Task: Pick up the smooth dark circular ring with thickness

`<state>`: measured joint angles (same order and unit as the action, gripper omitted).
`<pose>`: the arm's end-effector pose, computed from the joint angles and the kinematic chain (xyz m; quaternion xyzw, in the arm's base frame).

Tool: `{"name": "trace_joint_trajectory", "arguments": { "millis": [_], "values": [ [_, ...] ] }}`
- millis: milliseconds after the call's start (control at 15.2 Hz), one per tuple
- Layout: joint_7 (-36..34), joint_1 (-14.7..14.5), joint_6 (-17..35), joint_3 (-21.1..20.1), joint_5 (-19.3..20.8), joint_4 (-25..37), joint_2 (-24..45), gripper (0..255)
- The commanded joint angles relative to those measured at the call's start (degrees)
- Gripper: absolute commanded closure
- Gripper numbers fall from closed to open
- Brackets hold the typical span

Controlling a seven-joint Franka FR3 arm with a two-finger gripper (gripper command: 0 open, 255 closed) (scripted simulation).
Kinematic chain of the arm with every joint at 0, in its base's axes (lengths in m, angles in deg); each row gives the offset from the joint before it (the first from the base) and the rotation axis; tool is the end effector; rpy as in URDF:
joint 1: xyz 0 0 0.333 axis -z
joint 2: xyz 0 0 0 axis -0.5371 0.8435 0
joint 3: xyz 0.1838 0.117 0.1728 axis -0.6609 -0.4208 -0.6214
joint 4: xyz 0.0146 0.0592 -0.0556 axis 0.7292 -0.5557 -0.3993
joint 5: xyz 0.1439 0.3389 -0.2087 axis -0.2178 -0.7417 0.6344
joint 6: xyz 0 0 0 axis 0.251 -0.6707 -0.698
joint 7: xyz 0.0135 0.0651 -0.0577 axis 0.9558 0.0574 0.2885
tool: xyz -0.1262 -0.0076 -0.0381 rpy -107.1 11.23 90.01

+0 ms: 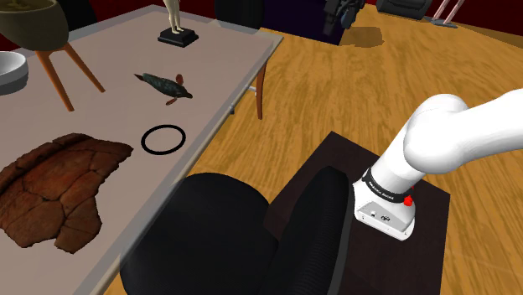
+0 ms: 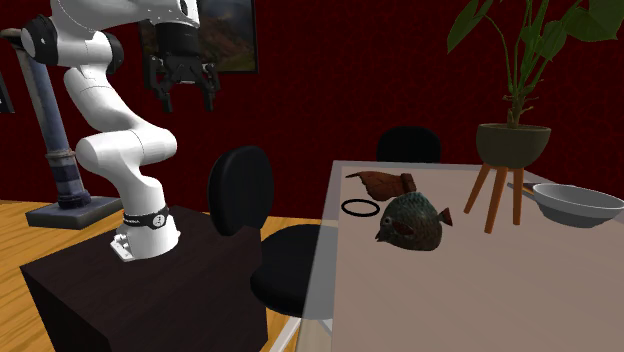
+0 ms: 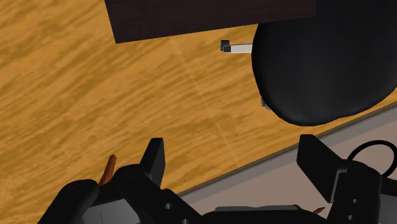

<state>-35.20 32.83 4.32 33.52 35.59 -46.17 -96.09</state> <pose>0.3686 -0.0282 0.5565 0.9983 -0.0540 0.0199 0.0008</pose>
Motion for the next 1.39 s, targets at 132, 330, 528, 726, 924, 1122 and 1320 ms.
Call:
{"name": "trace_joint_trajectory", "arguments": {
  "millis": [132, 330, 528, 726, 924, 1122, 1320],
  "values": [
    [-0.4, -0.9, 3.0, -1.0, -0.6, -0.4, 2.8, 0],
    [-0.8, -2.2, 7.5, -2.4, -1.5, -0.5, 7.3, 0],
    [-1.3, -3.4, 11.7, -3.8, -2.1, 0.0, 12.1, 0],
    [-1.7, -4.5, 15.7, -5.3, -2.6, 1.2, 17.3, 0],
    [-2.2, -5.5, 19.3, -6.8, -2.8, 2.8, 22.7, 0],
    [-2.8, -6.4, 22.5, -8.2, -2.8, 5.1, 28.3, 0],
    [-3.4, -7.3, 25.3, -9.6, -2.3, 7.9, 34.1, 0]
  ]
}}
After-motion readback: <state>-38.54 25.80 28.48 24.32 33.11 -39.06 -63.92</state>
